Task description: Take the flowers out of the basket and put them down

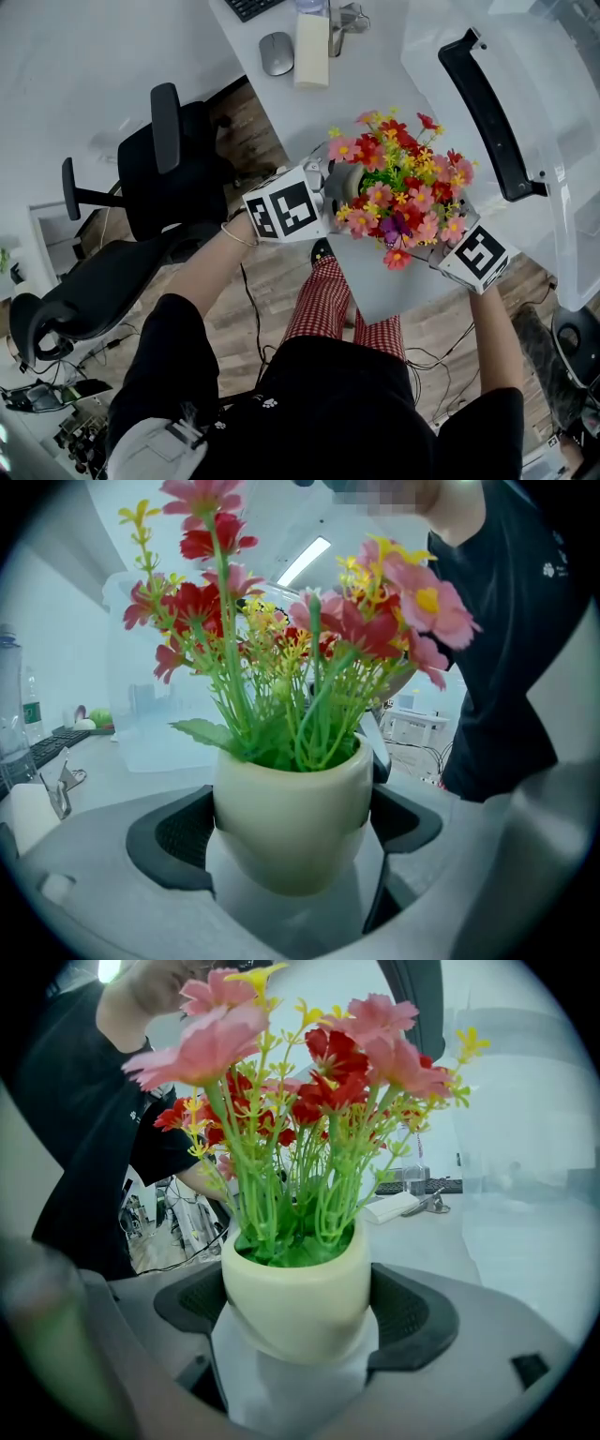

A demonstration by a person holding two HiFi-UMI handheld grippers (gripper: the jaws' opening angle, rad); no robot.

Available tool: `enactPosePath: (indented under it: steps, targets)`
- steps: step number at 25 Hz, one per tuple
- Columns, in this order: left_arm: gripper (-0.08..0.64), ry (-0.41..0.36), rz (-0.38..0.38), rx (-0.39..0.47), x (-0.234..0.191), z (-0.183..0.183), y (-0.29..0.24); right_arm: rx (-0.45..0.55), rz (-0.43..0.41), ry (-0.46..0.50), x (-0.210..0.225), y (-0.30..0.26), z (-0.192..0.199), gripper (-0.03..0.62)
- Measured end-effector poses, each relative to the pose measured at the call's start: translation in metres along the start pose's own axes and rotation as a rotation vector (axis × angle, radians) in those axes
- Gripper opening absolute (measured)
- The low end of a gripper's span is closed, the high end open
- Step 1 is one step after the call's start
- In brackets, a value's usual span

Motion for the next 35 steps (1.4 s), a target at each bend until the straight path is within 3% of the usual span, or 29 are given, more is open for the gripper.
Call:
enactPosePath:
  steps: [21, 35]
  targets:
    - [0.52, 0.009, 0.012, -0.01, 0.0021, 0.0043, -0.0022, -0.008, 0.005, -0.024, -0.0013, -0.0015, 0.0029, 0.462]
    - [0.52, -0.018, -0.012, -0.049, -0.0043, 0.0085, -0.0085, -0.051, 0.018, 0.014, 0.0067, -0.0039, 0.01, 0.462]
Point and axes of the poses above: the fingertips, and each gripper's own axes: y backward along the fingers, x to its right, z out of its underside, the point moved 3 cm from there along y, backward along the fingers, and after that the axes turned 5 degrees about -x, right-handed, at the moved point
